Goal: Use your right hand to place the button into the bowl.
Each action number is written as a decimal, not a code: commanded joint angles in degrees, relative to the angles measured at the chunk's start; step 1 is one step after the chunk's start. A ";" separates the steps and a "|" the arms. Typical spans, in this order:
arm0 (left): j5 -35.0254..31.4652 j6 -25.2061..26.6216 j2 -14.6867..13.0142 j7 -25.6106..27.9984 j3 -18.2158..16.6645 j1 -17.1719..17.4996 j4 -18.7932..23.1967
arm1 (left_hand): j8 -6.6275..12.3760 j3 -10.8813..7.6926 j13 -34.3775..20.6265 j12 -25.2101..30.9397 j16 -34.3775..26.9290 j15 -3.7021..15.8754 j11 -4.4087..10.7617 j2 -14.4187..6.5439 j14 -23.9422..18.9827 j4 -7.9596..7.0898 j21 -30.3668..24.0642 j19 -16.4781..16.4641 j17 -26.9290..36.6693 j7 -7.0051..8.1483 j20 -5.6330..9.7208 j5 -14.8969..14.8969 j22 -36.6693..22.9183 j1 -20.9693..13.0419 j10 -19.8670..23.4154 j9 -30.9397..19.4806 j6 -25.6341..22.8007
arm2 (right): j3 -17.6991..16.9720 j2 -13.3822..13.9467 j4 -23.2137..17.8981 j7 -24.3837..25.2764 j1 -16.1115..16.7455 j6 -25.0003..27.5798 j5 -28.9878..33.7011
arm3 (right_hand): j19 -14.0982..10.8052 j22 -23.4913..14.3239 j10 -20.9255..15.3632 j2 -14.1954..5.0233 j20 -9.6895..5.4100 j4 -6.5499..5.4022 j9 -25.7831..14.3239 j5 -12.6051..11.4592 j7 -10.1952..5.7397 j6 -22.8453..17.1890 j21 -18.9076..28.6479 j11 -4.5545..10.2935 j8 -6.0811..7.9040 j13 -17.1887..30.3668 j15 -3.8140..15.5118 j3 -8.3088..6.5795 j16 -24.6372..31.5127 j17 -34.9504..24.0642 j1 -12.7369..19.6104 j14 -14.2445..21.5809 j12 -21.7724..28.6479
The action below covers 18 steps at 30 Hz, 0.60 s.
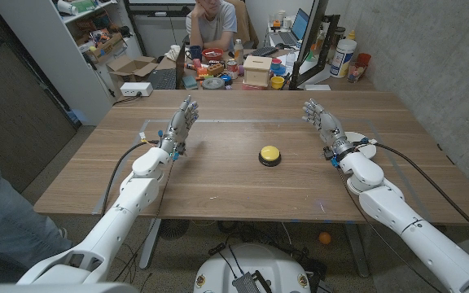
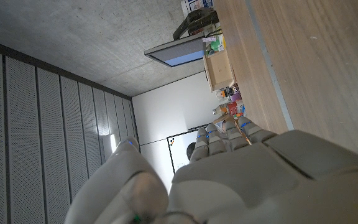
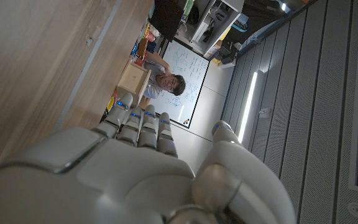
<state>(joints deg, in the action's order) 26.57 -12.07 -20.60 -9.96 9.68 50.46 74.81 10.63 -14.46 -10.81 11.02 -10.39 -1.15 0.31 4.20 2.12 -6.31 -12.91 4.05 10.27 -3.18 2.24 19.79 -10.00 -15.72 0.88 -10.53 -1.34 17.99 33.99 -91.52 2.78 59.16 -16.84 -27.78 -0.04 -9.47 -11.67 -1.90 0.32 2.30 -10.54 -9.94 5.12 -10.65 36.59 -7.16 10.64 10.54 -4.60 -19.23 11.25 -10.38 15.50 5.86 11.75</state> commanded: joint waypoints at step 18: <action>-1.05 2.26 -0.89 0.56 -2.26 2.34 4.51 | 0.77 0.24 -0.08 0.56 -0.44 -0.19 -0.28 -0.33 -0.10 0.11 0.27 0.46 0.31 -0.39 0.07 0.41 -0.32 -0.51 0.62 -0.13 -0.66 | 1.46 7.00 -9.76 8.83 3.08 4.35 20.50 | 0.46 -0.30 -0.57 0.12 1.34 3.14 -0.14 -0.35 -2.58 -0.18 -1.84 0.40 0.53 0.14 0.03 -0.96 -0.06 0.01 4.19 0.47 0.42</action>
<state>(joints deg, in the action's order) 25.81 -10.31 -21.27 -9.51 7.89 52.28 78.31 11.03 -14.46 -10.80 11.26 -10.55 -1.15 0.10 4.20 2.11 -6.31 -12.69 4.05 10.26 -3.48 2.24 19.79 -10.00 -15.72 1.09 -10.53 -1.65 18.97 38.56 -97.37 9.17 61.11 -14.67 -14.87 0.26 -9.47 -11.98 -1.82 1.24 4.98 -10.53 -9.94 3.25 -10.63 35.15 -6.86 11.09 10.54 -4.69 -20.16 11.25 -10.39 19.07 5.96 11.75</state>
